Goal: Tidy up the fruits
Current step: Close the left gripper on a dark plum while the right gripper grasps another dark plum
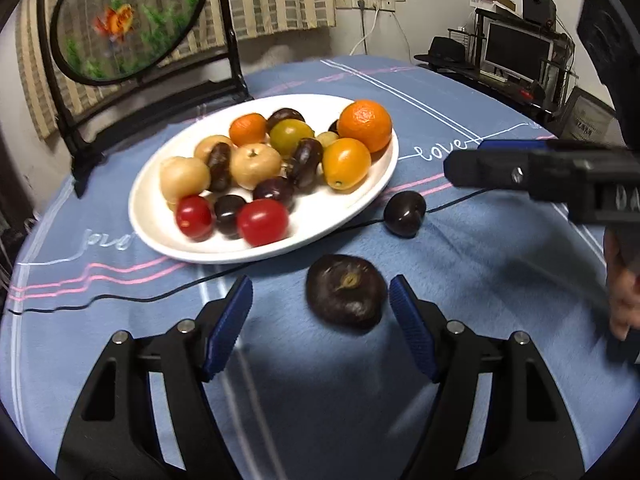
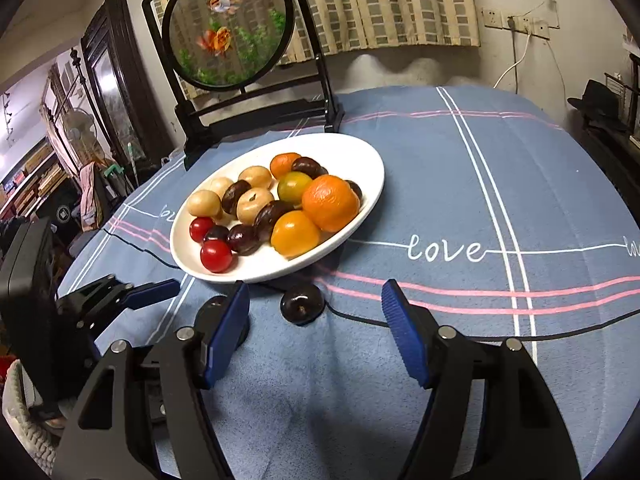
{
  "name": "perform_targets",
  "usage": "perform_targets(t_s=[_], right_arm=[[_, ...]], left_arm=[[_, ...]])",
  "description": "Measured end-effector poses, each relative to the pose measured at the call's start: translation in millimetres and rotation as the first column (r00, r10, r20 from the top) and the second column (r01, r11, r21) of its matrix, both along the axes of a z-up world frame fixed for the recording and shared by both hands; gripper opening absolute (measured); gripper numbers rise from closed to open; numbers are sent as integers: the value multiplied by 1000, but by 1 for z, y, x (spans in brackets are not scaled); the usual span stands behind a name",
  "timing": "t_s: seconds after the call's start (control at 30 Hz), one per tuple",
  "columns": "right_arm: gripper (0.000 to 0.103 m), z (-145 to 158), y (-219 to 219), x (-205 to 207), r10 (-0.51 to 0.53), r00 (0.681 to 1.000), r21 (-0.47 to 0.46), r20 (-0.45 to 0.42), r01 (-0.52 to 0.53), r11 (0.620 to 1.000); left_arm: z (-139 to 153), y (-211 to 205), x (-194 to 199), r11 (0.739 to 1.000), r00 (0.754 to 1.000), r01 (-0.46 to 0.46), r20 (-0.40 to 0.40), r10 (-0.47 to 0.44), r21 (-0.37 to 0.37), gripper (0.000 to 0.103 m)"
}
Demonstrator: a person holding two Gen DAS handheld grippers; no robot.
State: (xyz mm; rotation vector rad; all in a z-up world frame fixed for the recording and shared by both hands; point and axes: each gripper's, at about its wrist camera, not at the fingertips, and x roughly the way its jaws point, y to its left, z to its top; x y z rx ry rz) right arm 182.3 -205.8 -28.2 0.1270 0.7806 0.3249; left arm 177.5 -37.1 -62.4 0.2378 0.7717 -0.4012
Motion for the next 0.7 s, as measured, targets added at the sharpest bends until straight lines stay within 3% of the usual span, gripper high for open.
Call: perform_targets(t_s=[0.17,0.43,0.57,0.67,0.7], right_arm=[[69,-5,-1,3,-8,1000,2,-23,8,1000],[69,-21,19,12,42,996,-47,-77,-45,998],[69,-26,39,22,68,994,-123,-80,-78,989],[56,-33,49,28,80,993,-172,-88,-95,981],[45,-35,51,29,84,992,-188,-90,-100,977]], left_arm=[[-7,-10,11,999,997,41,-67,-42,-18,48],[-4,6,-5,1000,999,9,-40,-9,8,47],[3,23,-9,999,999,-36,-24,36,-18,47],[4,29,-6,998,998,-56,-35,55,-41,47],[3,30,-5,997,998,-59,-41,57,-42,47]])
